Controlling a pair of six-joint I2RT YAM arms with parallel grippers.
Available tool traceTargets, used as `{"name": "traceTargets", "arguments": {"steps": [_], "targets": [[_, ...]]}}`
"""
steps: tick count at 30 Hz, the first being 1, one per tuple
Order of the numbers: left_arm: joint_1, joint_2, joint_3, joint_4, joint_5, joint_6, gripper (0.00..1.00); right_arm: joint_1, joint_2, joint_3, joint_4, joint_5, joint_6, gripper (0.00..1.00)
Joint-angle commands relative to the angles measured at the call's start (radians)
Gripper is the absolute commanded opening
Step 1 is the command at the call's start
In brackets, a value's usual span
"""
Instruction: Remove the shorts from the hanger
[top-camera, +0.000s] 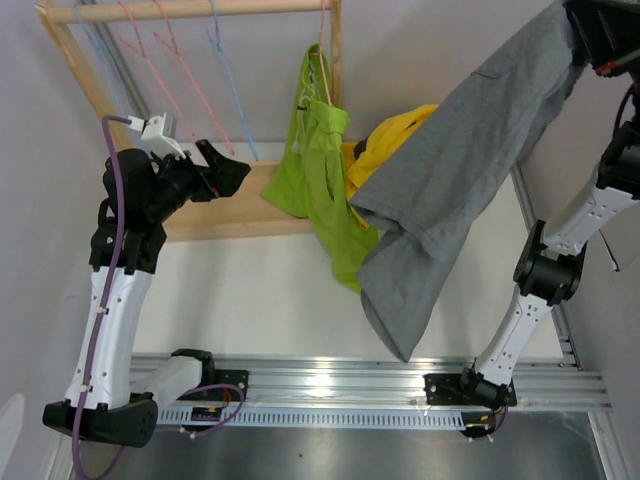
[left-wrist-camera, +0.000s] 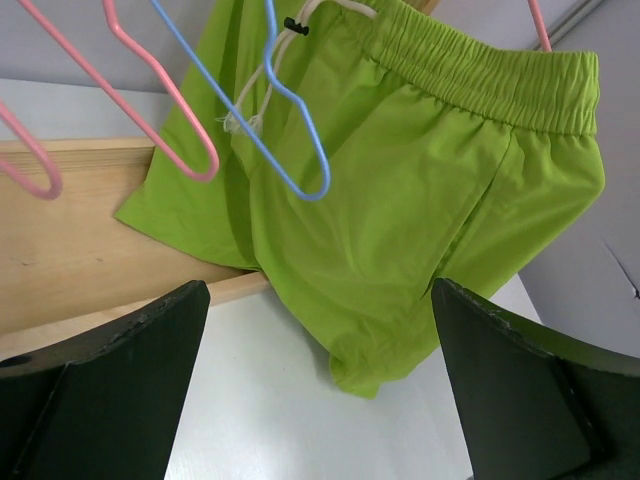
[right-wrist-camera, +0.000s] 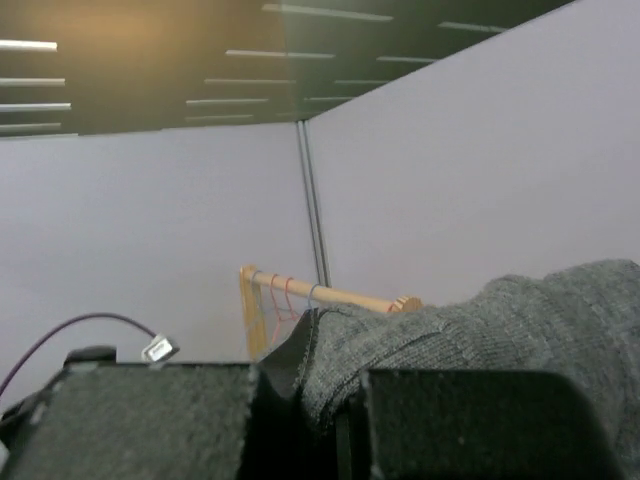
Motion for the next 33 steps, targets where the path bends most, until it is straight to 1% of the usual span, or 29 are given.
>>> {"name": "traceTargets", "arguments": {"steps": [1,2,3,6,8,9,11,12,14,15,19,21,23,24,25,26,27,28,29,30,33], "targets": [[-0.002,-0.037,-0.007,0.064,0.037,0.045,0.99,0.096,0.019,-0.041,0.089,-0.164,-0.354,0.0],[-0.002,-0.037,-0.005,0.06,0.028,0.048,0.99,0.122,0.016,-0.078,0.173,-0.17,-0.432,0.0],[-0.003,-0.034,-0.005,0.054,0.026,0.054,0.99,0.157,0.014,-0.136,0.305,-0.19,-0.553,0.0],[-0.011,-0.037,-0.02,0.053,0.023,0.057,0.99,0.201,0.008,-0.196,0.453,-0.231,-0.664,0.0],[-0.017,-0.039,-0.031,0.058,0.02,0.066,0.99,0.221,-0.006,-0.223,0.513,-0.251,-0.741,0.0],[-0.025,-0.04,-0.05,0.063,0.016,0.066,0.99,0.242,-0.012,-0.244,0.59,-0.289,-0.776,0.0],[-0.032,-0.036,-0.059,0.069,0.012,0.077,0.99,0.244,-0.036,-0.281,0.614,-0.276,-0.789,0.0],[-0.037,-0.03,-0.066,0.067,0.003,0.08,0.99,0.245,-0.041,-0.29,0.678,-0.262,-0.809,0.0],[-0.039,-0.03,-0.076,0.069,0.005,0.083,0.99,0.236,-0.059,-0.371,0.752,-0.262,-0.842,0.0],[-0.04,-0.031,-0.086,0.072,0.011,0.083,0.99,0.224,-0.06,-0.394,0.816,-0.265,-0.849,0.0],[-0.042,-0.046,-0.128,0.092,0.029,0.088,0.99,0.208,-0.017,-0.445,0.913,-0.231,-0.85,0.0],[-0.043,-0.05,-0.136,0.096,0.031,0.083,0.99,0.202,0.046,-0.436,0.994,-0.242,-0.844,0.0],[-0.045,-0.057,-0.155,0.101,0.048,0.079,0.99,0.214,0.086,-0.421,1.024,-0.181,-0.83,0.0],[-0.045,-0.062,-0.16,0.106,0.049,0.076,0.99,0.225,0.12,-0.416,1.084,-0.173,-0.815,0.0],[-0.046,-0.074,-0.174,0.113,0.054,0.068,0.99,0.268,0.131,-0.425,1.12,-0.161,-0.821,0.0],[-0.046,-0.077,-0.18,0.121,0.058,0.065,0.99,0.302,0.138,-0.474,1.213,-0.148,-0.838,0.0],[-0.048,-0.083,-0.182,0.122,0.063,0.06,0.99,0.335,0.137,-0.512,1.252,-0.142,-0.836,0.0],[-0.048,-0.086,-0.18,0.121,0.074,0.057,0.99,0.362,0.126,-0.557,1.271,-0.118,-0.808,0.0],[-0.051,-0.095,-0.182,0.122,0.075,0.056,0.99,0.377,0.109,-0.673,1.274,-0.069,-0.754,0.0],[-0.051,-0.099,-0.176,0.109,0.078,0.06,0.99,0.377,0.062,-0.74,1.271,-0.055,-0.629,0.0],[-0.054,-0.122,-0.169,0.084,0.075,0.068,0.99,0.377,-0.007,-0.914,1.23,0.014,-0.446,0.0]]}}
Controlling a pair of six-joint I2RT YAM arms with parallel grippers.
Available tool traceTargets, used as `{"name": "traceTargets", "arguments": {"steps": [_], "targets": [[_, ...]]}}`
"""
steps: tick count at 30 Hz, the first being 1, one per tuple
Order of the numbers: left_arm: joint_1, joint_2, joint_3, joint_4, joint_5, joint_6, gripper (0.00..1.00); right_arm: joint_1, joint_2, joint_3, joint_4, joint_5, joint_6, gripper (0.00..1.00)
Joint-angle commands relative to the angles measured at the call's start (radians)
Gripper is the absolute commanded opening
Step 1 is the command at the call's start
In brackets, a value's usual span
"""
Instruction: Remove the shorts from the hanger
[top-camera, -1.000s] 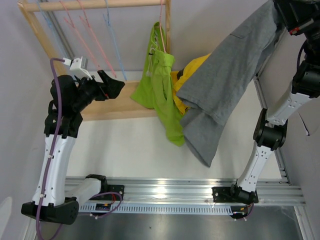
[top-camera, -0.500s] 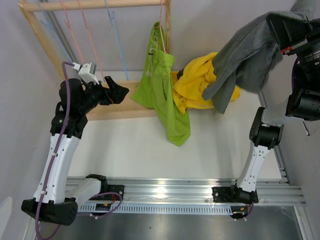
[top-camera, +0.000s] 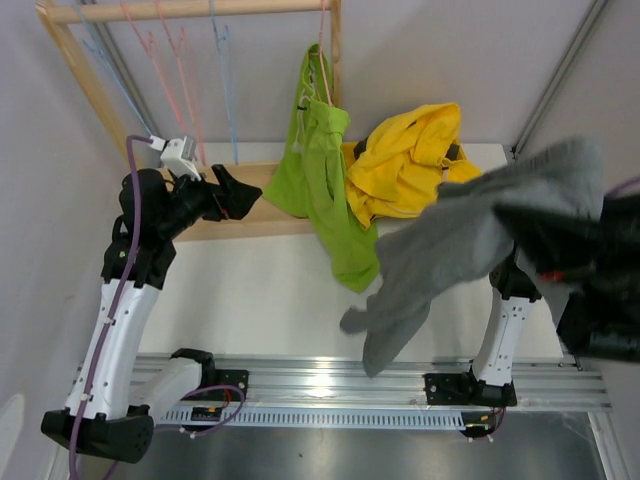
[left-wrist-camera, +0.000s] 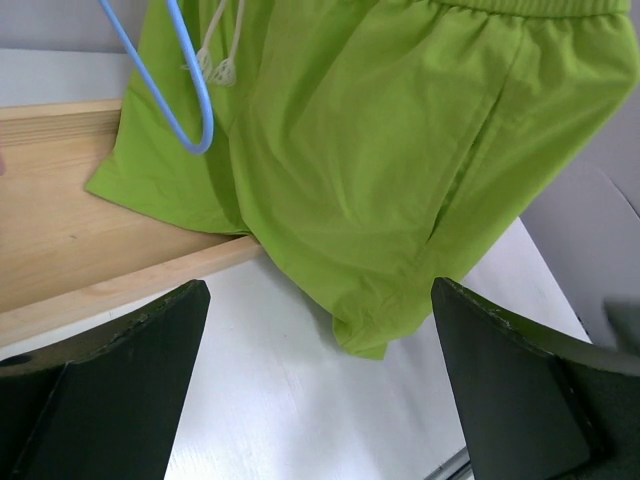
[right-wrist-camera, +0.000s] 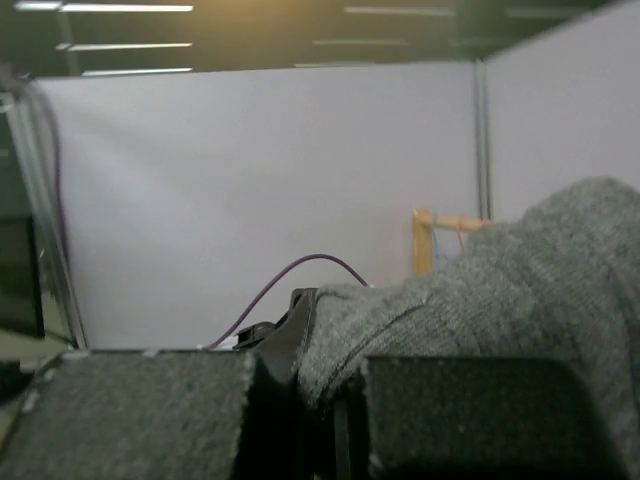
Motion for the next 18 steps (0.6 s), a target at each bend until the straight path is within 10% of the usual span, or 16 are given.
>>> {"name": "traceTargets", "arguments": {"steps": [1,8,10,14,18], "targets": [[-0.009,-0.049,0.011,0.004,0.027,0.016,0.99,0.012,-0.088,-0.208,0.149,0.092,-0.116,0.0],[-0.018,-0.093,0.038,-0.054,0.01,0.012,0.99,-0.103,-0.037,-0.258,-0.284,0.252,0.379,0.0],[-0.018,-0.099,0.045,-0.062,-0.005,0.018,0.99,-0.302,0.009,-0.206,-0.531,0.324,0.611,0.0],[-0.018,-0.104,0.048,-0.085,-0.036,0.021,0.99,-0.783,0.22,0.162,-1.662,0.268,1.567,0.0],[-0.02,-0.11,0.045,-0.08,-0.041,0.004,0.99,-1.116,0.382,0.248,-1.844,0.263,1.727,0.0]]}}
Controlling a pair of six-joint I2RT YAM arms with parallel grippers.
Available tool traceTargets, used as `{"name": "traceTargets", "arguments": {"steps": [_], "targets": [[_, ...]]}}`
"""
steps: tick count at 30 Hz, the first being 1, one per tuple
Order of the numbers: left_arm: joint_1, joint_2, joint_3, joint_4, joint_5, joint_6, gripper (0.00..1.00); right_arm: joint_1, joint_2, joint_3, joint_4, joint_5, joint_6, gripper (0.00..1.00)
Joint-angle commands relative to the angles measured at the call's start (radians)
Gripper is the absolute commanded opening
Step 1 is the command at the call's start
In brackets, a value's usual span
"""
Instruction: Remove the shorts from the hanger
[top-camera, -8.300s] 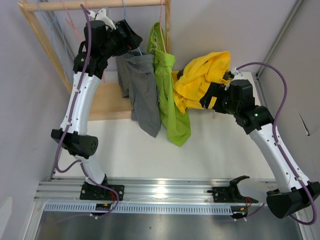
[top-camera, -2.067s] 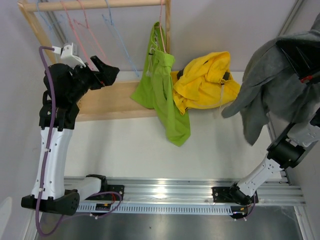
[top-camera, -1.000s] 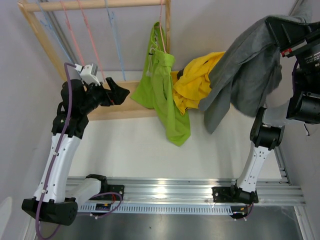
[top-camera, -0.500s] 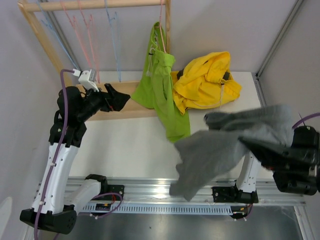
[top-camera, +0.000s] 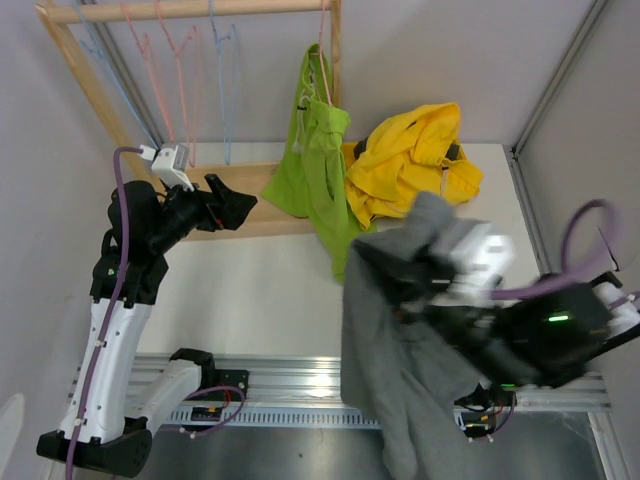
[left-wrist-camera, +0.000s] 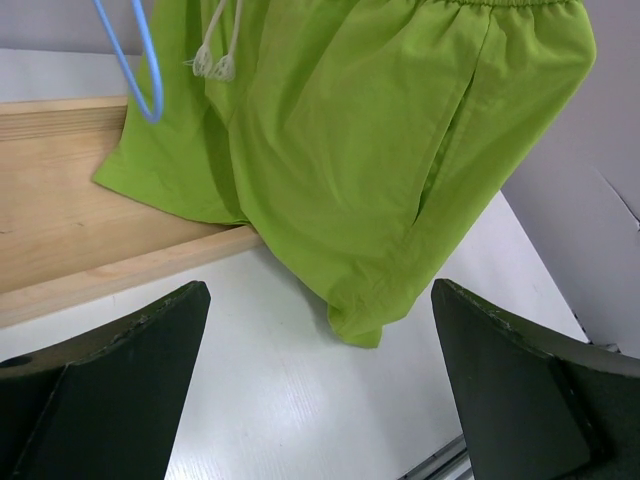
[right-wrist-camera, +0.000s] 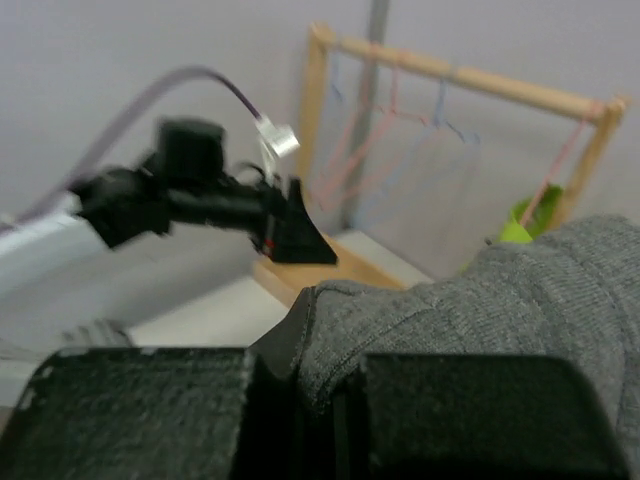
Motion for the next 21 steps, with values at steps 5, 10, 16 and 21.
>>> {"name": "traceTargets", "arguments": {"steps": [5,10,16,21], "targets": [[-0.007,-0.024,0.041,-0.018,-0.014,0.022,0.99,-0.523,0.159,0.1,-0.393,-0.211,0.405,0.0],[-0.007,-0.037,0.039,-0.051,-0.019,0.052,0.99,-0.833,0.215,0.283,-0.359,-0.334,0.386,0.0],[-0.007,-0.047,0.024,-0.046,-0.009,0.067,1.0,-0.976,0.311,0.523,-0.361,-0.46,0.343,0.0],[-0.007,-0.028,0.004,-0.02,-0.005,0.061,0.99,-1.089,0.332,0.6,-0.414,-0.746,0.475,0.0]]}}
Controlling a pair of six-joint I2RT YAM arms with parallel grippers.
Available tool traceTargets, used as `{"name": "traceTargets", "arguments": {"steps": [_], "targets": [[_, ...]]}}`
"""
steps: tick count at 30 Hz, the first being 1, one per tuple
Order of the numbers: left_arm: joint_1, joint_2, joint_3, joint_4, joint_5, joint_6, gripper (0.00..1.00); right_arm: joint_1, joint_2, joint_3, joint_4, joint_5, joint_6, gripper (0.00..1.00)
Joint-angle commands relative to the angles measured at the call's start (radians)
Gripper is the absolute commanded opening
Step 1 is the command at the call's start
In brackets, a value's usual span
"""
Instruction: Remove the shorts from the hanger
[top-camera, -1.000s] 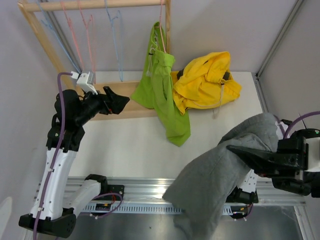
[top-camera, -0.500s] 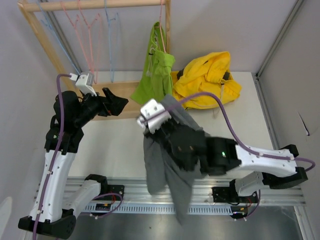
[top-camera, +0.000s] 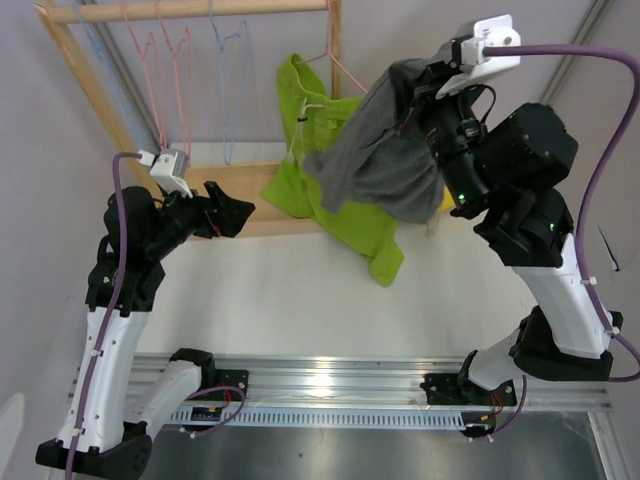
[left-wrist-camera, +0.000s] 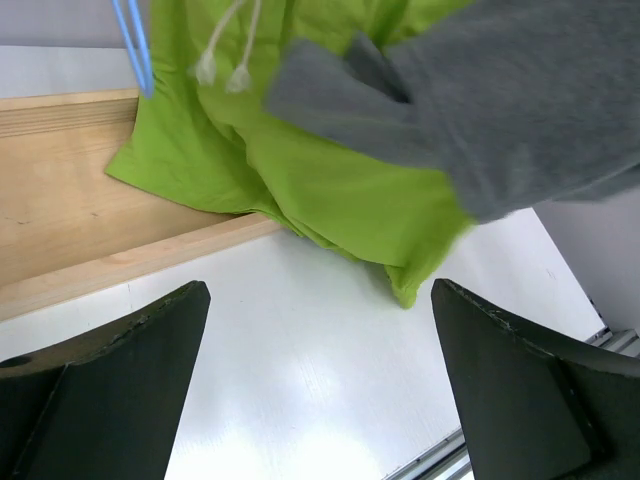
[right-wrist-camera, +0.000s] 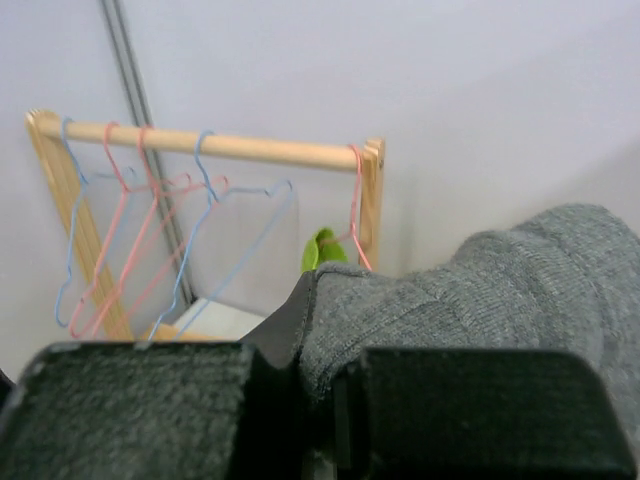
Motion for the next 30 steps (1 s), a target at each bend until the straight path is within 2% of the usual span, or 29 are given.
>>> {"name": "traceTargets", "arguments": {"steps": [1,4,7,16,22,25,26,30], "targets": [[-0.006,0.009,-0.002,0.041,0.003,0.015,1.0,-0.074,0.024,0.066,-0.011,-0.265,0.092,0.0],[-0.006,0.02,-0.003,0.051,0.006,0.012,0.99,-0.085,0.015,0.087,-0.047,-0.303,0.112,0.0],[-0.006,0.021,-0.006,0.057,0.012,0.007,0.99,-0.088,-0.028,0.064,-0.054,-0.277,0.088,0.0],[-0.006,0.021,-0.023,0.069,0.015,-0.005,0.99,-0.154,-0.049,0.055,-0.025,-0.003,-0.121,0.0],[-0.007,0.025,-0.023,0.063,0.011,0.004,0.99,-0.274,-0.115,-0.037,0.076,0.163,-0.179,0.0],[-0.007,0.032,-0.029,0.072,0.011,0.0,0.99,-0.295,-0.169,-0.145,0.179,0.262,-0.24,0.0],[-0.009,0.032,-0.031,0.077,0.012,-0.002,0.99,-0.3,-0.183,-0.179,0.265,0.29,-0.263,0.0],[-0.018,0.04,-0.048,0.095,0.011,-0.011,0.99,-0.34,-0.227,-0.247,0.354,0.316,-0.294,0.0]]}}
